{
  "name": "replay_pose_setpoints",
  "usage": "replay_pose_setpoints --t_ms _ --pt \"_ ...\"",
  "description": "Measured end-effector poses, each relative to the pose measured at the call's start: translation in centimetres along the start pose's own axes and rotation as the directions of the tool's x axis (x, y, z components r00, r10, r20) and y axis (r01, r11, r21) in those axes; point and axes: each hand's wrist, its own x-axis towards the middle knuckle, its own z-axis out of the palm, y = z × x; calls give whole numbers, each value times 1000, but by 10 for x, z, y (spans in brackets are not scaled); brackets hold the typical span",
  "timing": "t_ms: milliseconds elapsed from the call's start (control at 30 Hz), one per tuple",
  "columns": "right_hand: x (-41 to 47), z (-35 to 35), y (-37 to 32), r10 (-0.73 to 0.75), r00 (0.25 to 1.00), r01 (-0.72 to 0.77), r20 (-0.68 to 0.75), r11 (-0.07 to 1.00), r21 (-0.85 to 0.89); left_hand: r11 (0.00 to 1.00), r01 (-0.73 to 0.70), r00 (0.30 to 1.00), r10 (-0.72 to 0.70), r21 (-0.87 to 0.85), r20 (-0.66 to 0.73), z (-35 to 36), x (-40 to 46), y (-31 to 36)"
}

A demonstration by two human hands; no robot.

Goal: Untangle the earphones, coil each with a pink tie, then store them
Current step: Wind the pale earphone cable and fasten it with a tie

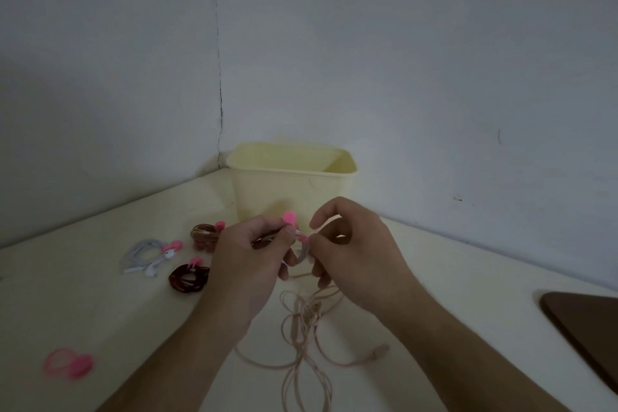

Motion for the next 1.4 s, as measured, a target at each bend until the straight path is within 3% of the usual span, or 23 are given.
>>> replay_pose_setpoints --t_ms 200,467,633,867,1167,1300,1400 --pt "2 -10 0 7 995 -30 99 972 234 996 -67 997 65 51 51 2 -3 4" --pt "3 -9 8 -101 993 97 -54 993 -69 981 -117 983 92 154 157 4 -7 3" --pt "3 -8 11 -109 992 101 -68 988 -117 980 -108 978 75 165 192 4 -9 4" --pt "4 -9 11 -19 999 19 -43 1000 8 986 -80 978 50 144 200 5 -9 3" --pt "5 -10 11 139 990 -128 -6 928 351 963 -161 968 111 215 226 6 -14 4" --pt "8 -12 13 118 988 -149 103 914 377 972 -134 974 92 194 209 6 -13 2" --pt "9 -16 13 59 992 -86 112 964 252 983 -105 980 76 150 182 4 -10 4"
